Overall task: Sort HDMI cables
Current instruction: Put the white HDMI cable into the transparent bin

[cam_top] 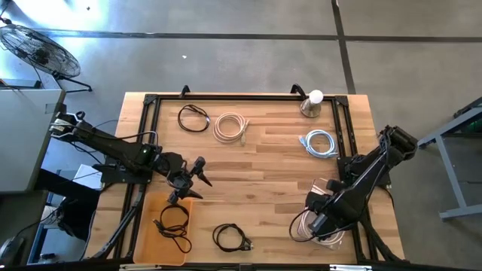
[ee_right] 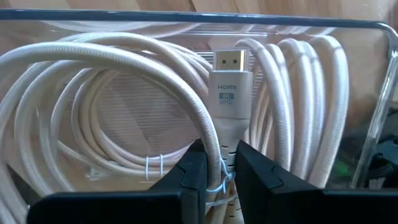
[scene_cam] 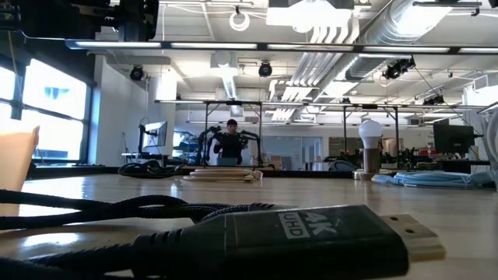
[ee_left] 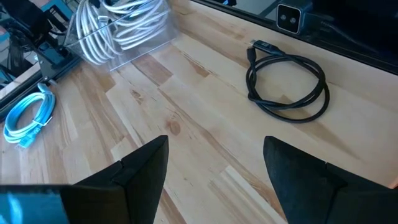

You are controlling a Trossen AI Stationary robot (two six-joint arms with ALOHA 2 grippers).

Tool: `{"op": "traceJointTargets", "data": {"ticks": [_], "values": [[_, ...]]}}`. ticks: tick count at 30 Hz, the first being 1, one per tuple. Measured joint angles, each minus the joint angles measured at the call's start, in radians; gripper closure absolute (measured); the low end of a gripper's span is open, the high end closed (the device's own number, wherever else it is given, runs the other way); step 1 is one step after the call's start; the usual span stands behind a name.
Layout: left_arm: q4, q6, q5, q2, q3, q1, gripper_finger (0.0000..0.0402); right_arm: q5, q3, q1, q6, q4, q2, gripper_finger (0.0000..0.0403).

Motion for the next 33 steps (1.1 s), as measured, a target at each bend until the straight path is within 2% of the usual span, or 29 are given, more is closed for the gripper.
{"op": "traceJointTargets", "data": {"ticks": [17, 20, 26, 33], "values": [[0.001, -0.001, 0.007, 0.000, 0.000, 0.000, 0.0144, 0.118, -0.009, 0.000, 0.032, 0.064, 0.000, 0.0266], [0.001, -0.001, 0.007, 0.000, 0.000, 0.000, 0.0144, 0.105, -0.009, -0.002, 0.032, 0.065, 0.000, 0.0251], [0.001, -0.001, 0.007, 0.000, 0.000, 0.000, 0.0144, -0.022, -0.004, -0.034, 0.010, 0.060, 0.000, 0.0241], [0.001, -0.001, 0.007, 0.000, 0.000, 0.000, 0.0144, 0.000, 0.085, -0.046, -0.061, -0.022, -0.002, 0.0249]]}}
